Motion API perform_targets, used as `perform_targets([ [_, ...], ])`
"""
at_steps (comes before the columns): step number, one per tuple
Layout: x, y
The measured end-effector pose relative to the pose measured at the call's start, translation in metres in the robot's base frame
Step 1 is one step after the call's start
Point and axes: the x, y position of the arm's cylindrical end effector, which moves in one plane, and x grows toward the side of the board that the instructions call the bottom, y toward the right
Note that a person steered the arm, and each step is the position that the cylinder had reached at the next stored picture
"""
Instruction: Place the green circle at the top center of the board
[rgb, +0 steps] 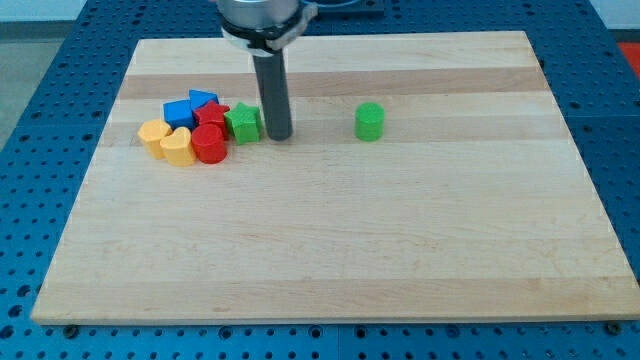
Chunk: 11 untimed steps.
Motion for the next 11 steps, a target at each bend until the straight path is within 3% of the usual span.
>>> perform_targets([
  [3, 0.018, 0.11],
  [9, -0.073, 0.1],
  [11, -0.067, 0.078],
])
